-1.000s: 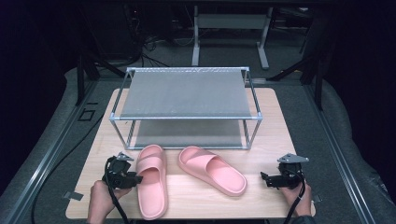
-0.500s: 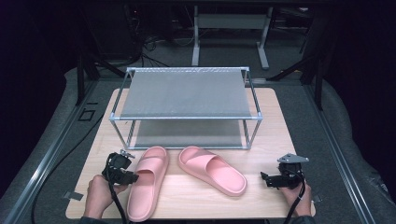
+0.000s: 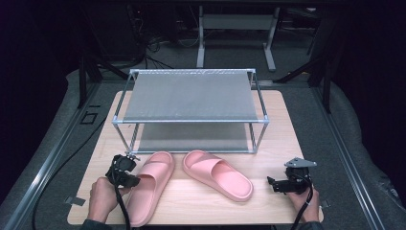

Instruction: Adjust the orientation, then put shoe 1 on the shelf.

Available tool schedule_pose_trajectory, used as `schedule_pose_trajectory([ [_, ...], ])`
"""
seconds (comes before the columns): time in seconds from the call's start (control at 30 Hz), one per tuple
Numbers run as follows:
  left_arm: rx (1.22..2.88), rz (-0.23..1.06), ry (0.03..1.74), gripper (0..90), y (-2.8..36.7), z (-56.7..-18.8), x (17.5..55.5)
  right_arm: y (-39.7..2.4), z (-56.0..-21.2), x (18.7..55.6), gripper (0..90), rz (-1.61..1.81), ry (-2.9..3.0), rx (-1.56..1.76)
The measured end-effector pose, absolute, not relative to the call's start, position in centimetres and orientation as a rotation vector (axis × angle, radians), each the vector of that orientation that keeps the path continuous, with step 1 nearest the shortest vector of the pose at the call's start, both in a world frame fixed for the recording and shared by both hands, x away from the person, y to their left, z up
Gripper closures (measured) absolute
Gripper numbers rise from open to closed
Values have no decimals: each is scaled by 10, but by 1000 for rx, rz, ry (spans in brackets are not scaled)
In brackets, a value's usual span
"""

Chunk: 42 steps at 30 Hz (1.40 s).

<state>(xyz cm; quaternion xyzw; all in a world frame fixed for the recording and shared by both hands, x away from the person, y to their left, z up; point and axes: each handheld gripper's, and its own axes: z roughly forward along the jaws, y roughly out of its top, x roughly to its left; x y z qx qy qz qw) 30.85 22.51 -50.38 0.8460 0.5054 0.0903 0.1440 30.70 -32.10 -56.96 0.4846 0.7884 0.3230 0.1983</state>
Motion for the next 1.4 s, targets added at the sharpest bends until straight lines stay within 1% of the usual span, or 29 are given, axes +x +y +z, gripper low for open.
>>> schedule_pose_trajectory([
  [0.33,2426,286,1450,806,224,-502,309,-321,-570,307,3,904,2206,1355],
  [0.7,2404,268,1424,822,232,-494,313,-321,-570,307,4,904,2206,1355],
  [0.87,2390,285,1408,825,235,-490,318,-321,-570,307,3,904,2206,1355],
  [1.03,2400,314,1367,829,237,-485,324,-321,-570,307,3,904,2206,1355],
  [1.07,2416,321,1333,831,238,-483,327,-321,-570,307,4,904,2206,1355],
  [1.17,2423,315,1322,836,239,-481,329,-321,-570,307,3,904,2206,1356],
  [1.3,2469,321,1254,839,239,-474,333,-321,-570,307,3,904,2206,1356],
  [1.4,2482,331,1236,840,239,-471,334,-321,-570,307,3,904,2206,1355],
])
